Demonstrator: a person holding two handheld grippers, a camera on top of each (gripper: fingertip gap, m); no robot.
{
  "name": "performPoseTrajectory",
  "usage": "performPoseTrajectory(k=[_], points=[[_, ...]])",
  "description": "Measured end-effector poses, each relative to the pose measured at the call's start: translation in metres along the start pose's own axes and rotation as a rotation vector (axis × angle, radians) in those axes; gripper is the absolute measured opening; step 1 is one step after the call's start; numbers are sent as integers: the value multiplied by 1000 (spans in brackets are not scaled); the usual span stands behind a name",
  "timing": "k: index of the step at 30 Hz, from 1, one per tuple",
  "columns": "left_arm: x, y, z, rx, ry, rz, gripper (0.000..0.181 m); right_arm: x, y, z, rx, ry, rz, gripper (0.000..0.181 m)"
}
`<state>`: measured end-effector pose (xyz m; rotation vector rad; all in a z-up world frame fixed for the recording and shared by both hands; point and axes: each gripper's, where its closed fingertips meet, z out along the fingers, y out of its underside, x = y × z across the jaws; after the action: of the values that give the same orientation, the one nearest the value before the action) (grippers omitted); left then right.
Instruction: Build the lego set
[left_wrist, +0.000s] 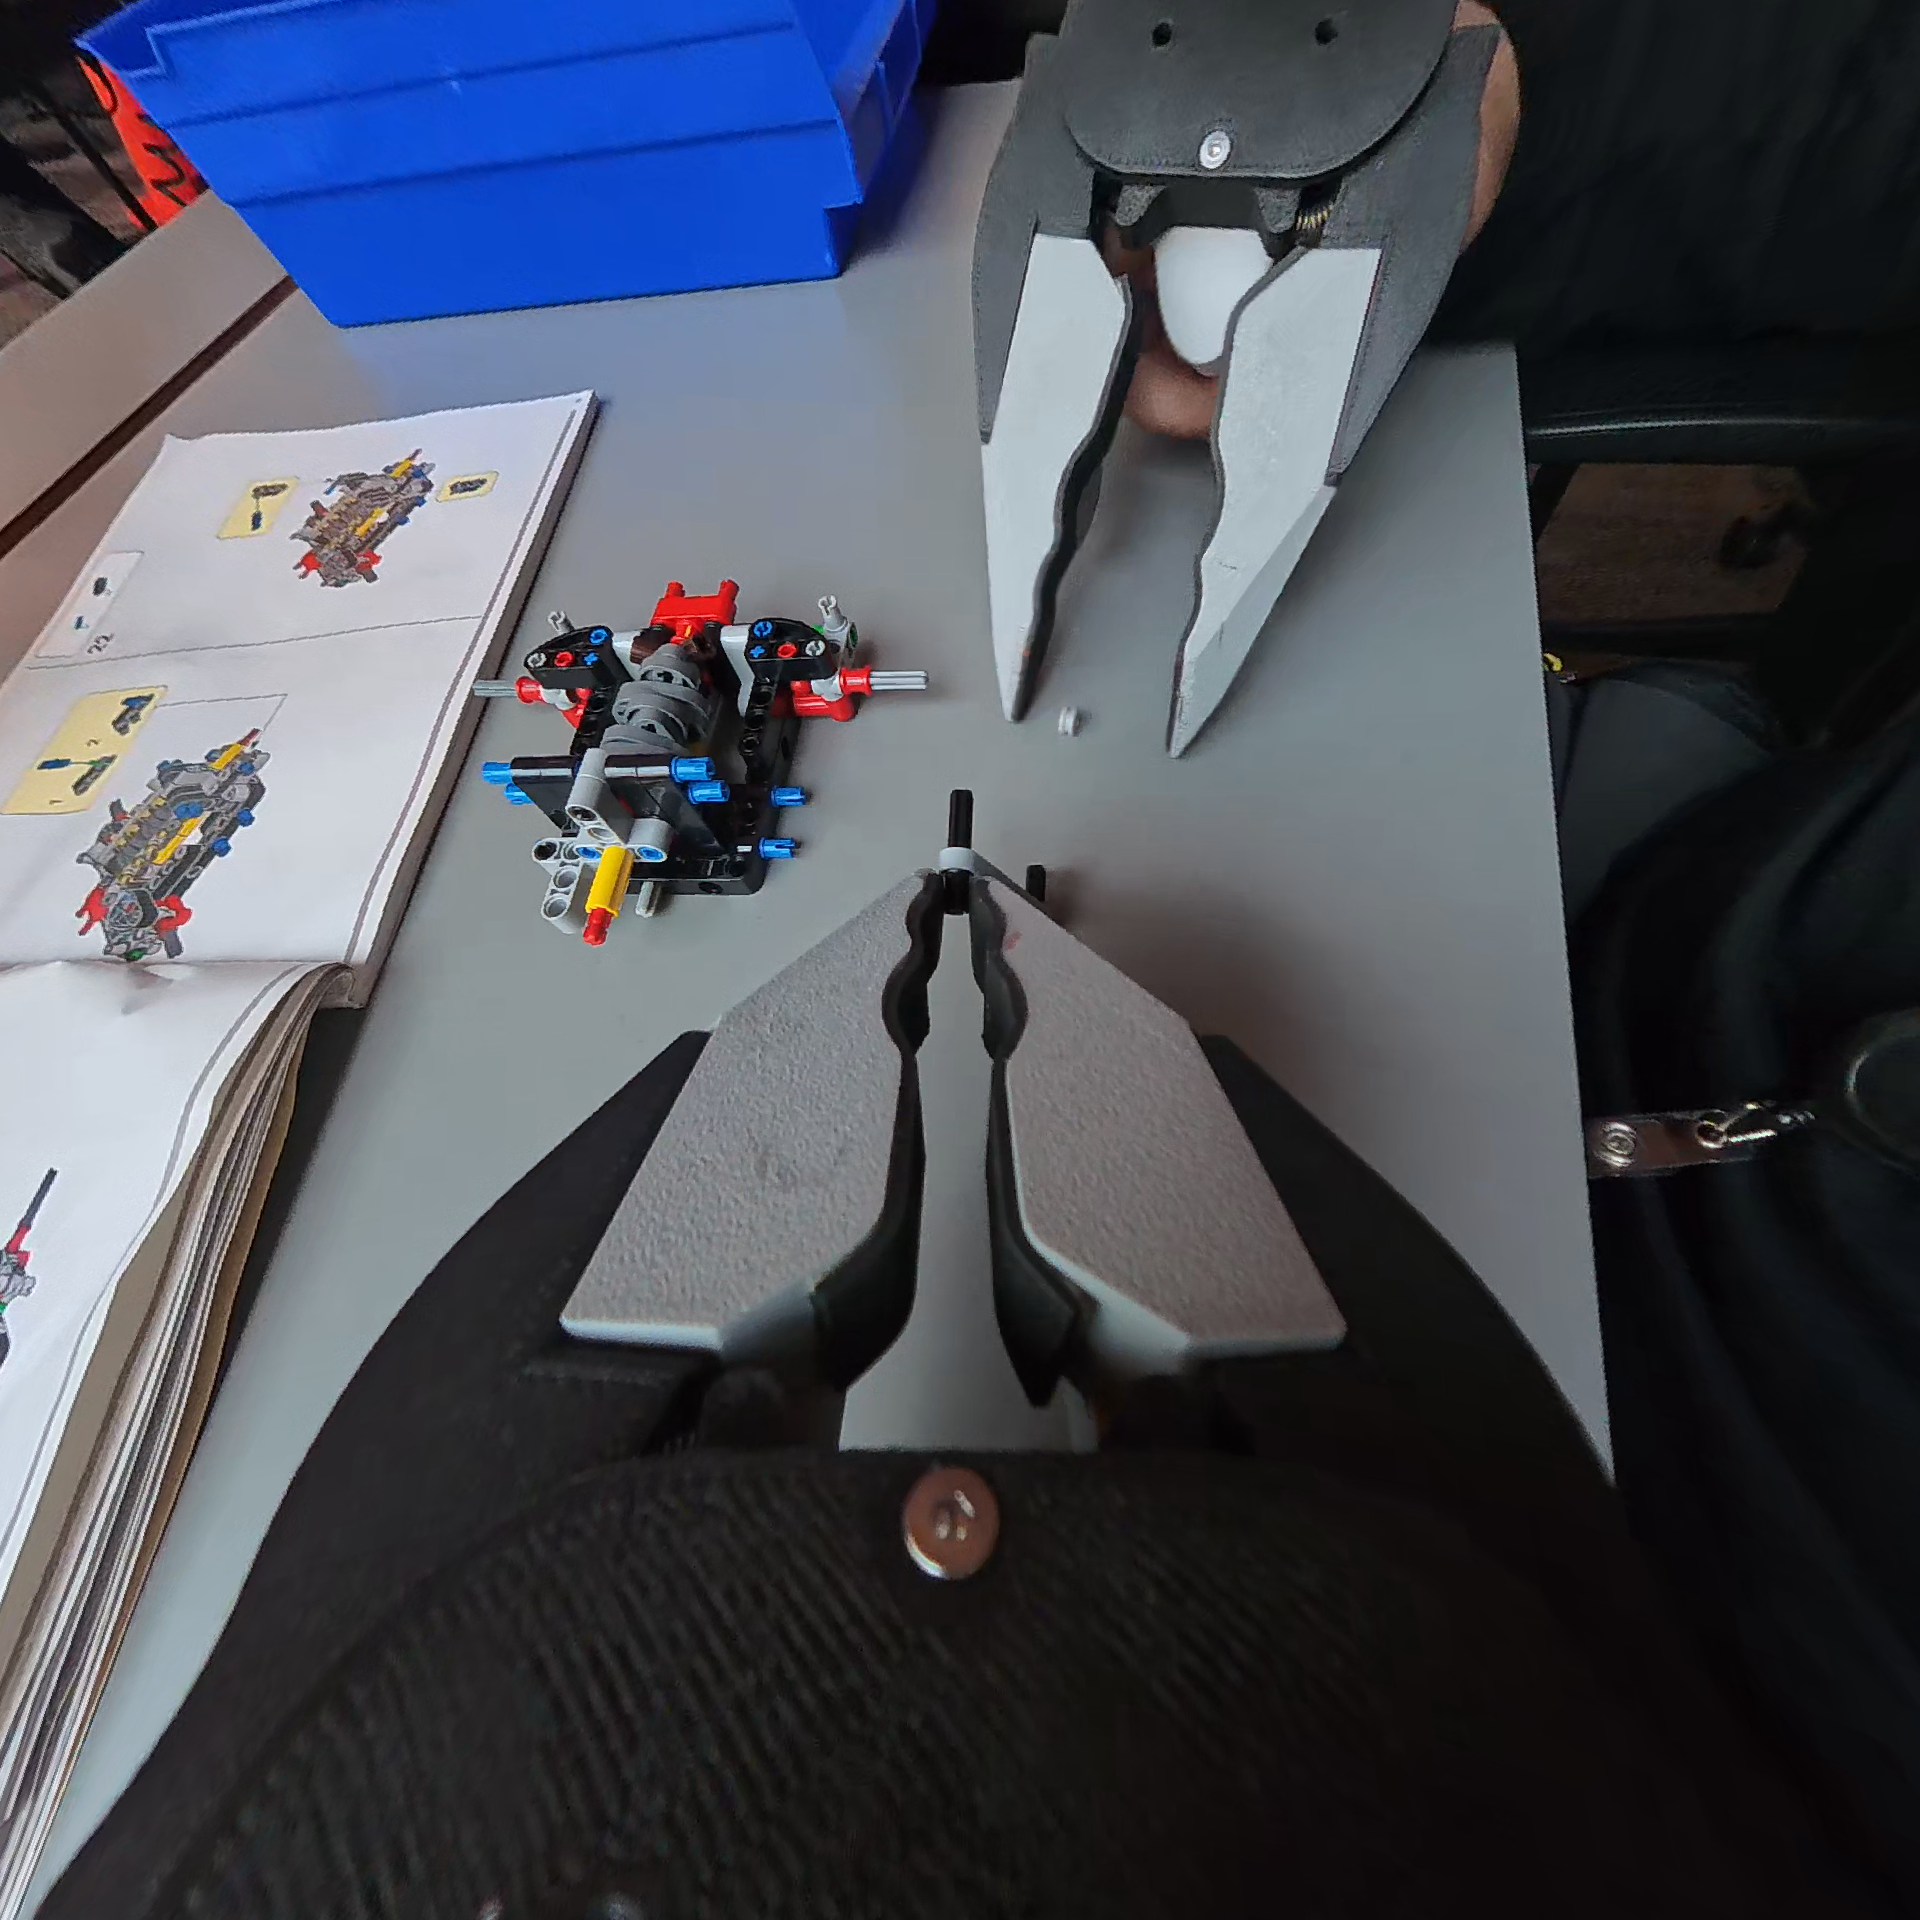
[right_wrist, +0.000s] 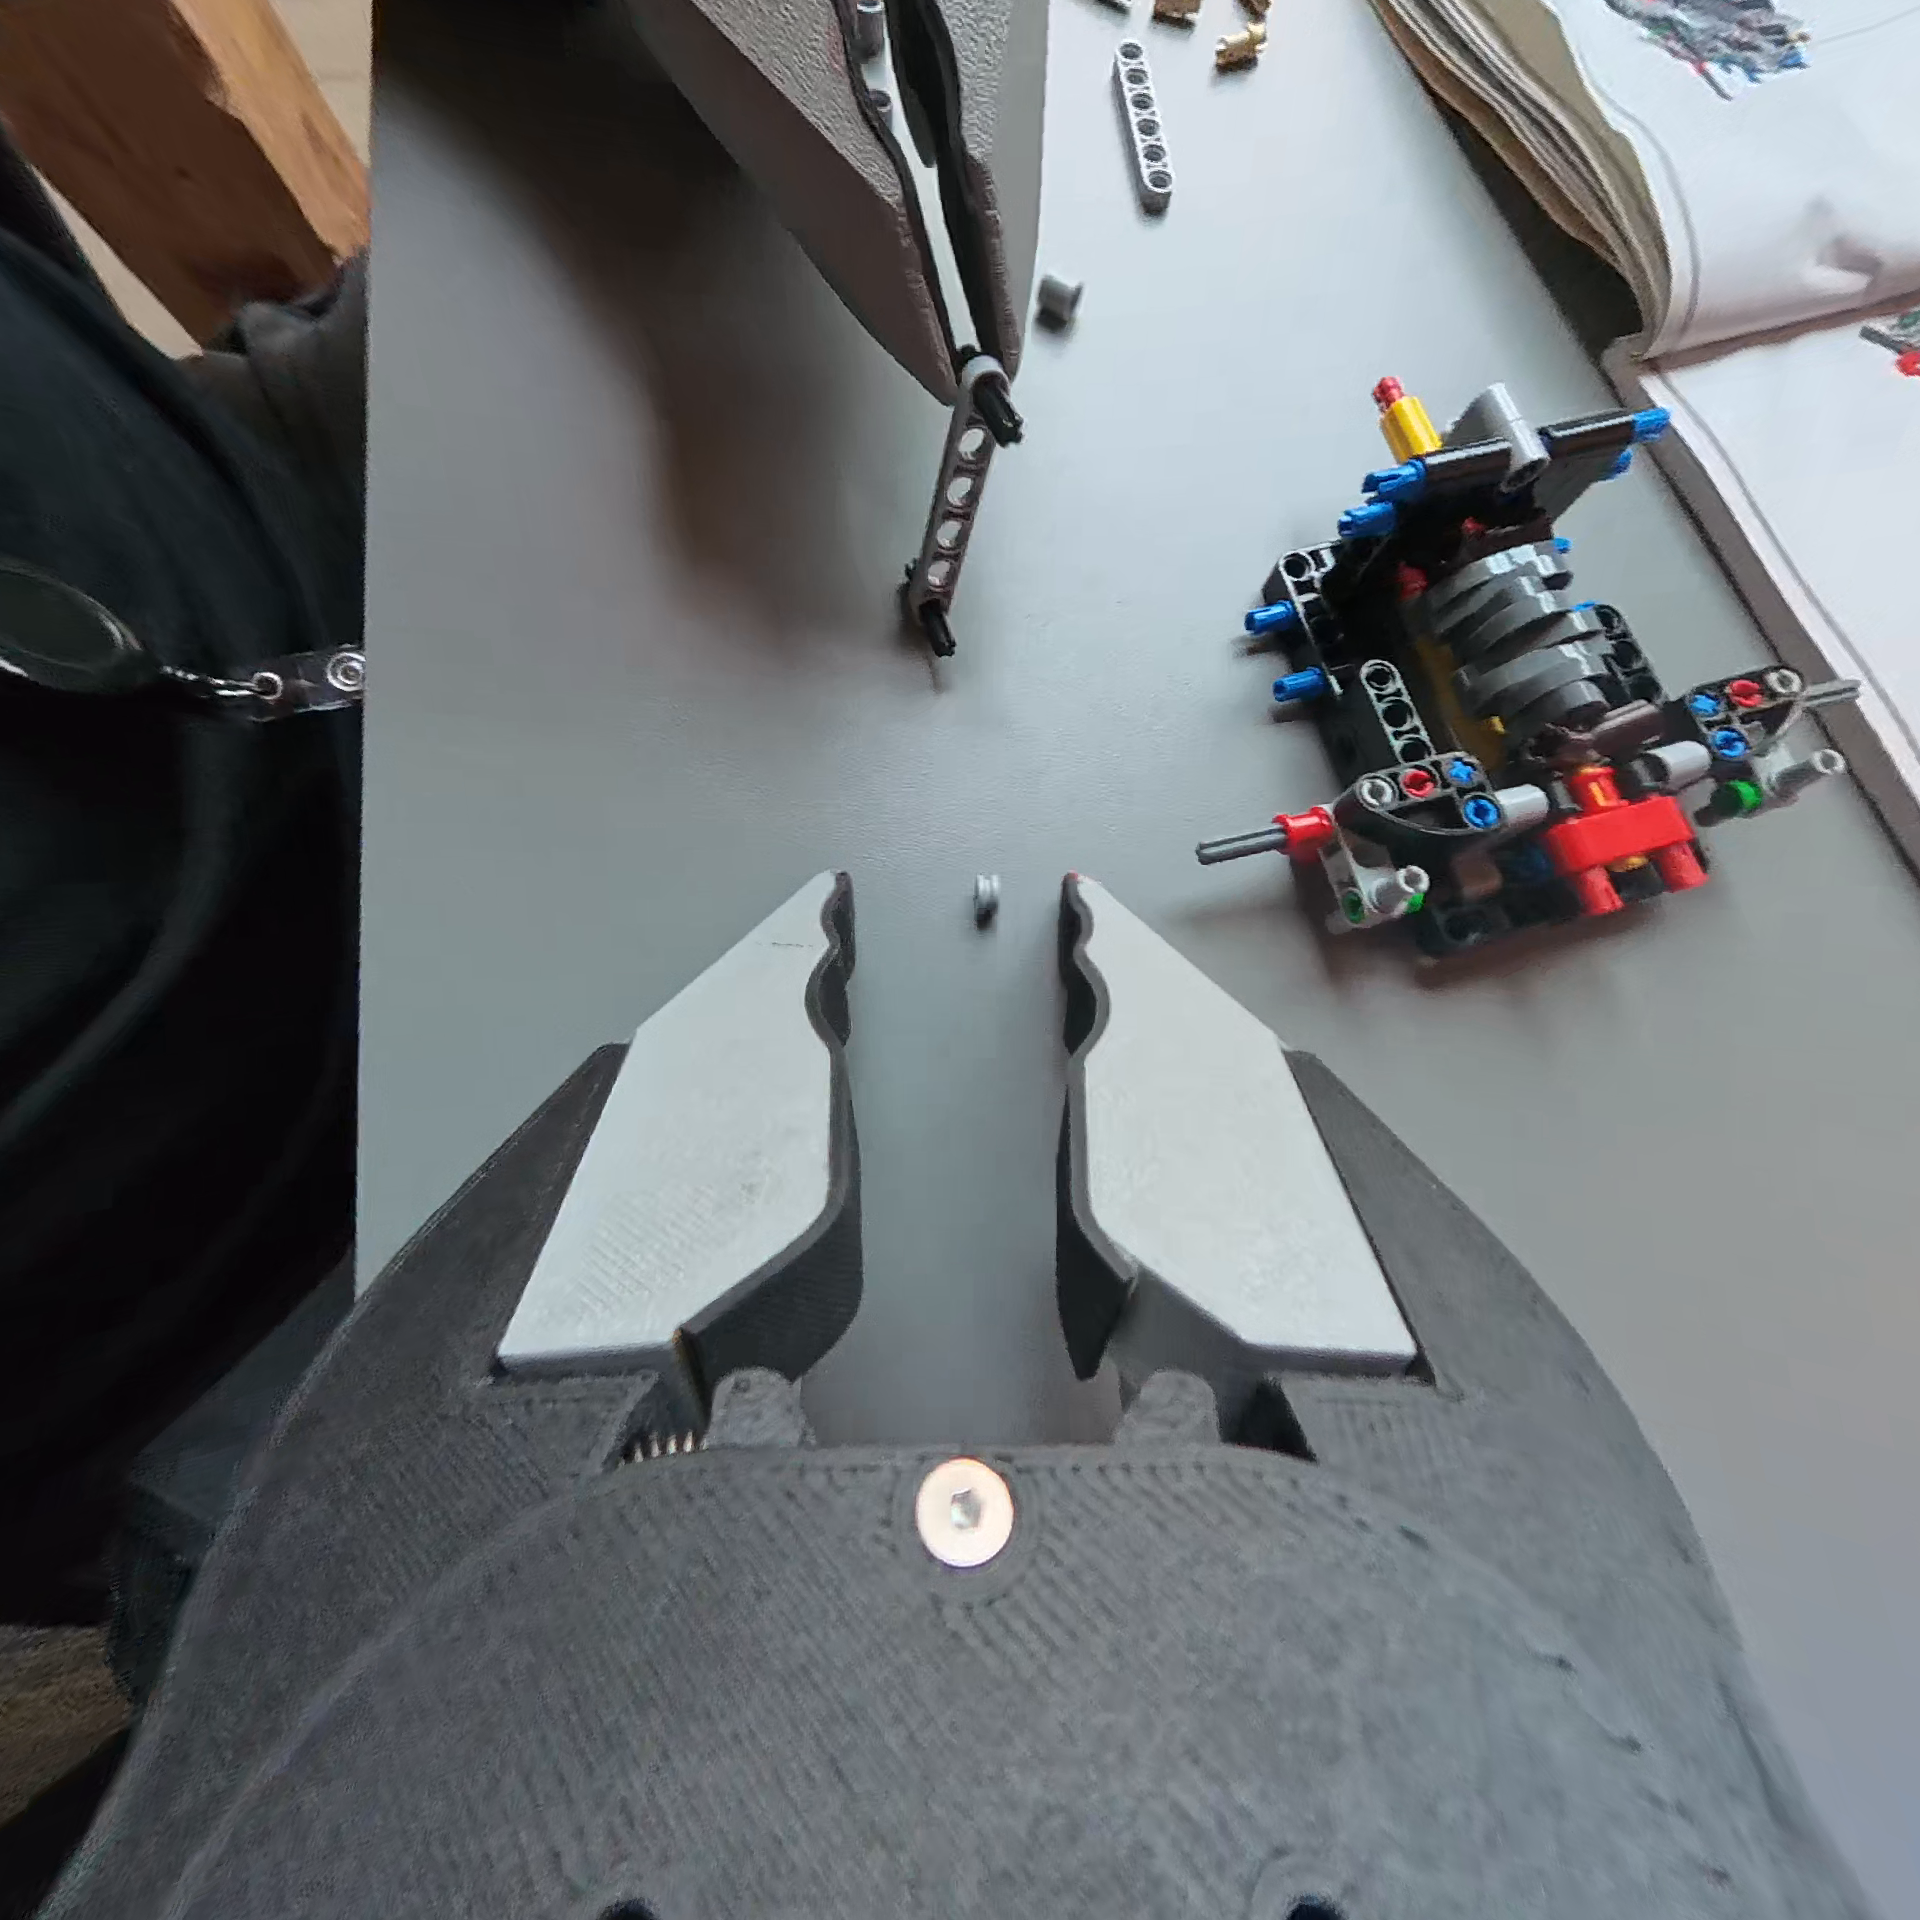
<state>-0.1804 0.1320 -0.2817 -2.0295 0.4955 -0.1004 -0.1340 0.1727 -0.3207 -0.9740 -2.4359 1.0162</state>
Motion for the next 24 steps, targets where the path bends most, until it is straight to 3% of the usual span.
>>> performPoseTrajectory(k=[1,7,15,24], points=[[0,0,0,0,1,1,1,1,0,0,3,3,2,35],[-1,-4,-4,20,-13,15,1,3,-1,-2,5,8,-9,36],[1,-8,-7,35,-9,21,2,10,2,-22,81,30,63,16],[7,0,-14,10,18,41,1,12,11,-13,28,41,37,0]])
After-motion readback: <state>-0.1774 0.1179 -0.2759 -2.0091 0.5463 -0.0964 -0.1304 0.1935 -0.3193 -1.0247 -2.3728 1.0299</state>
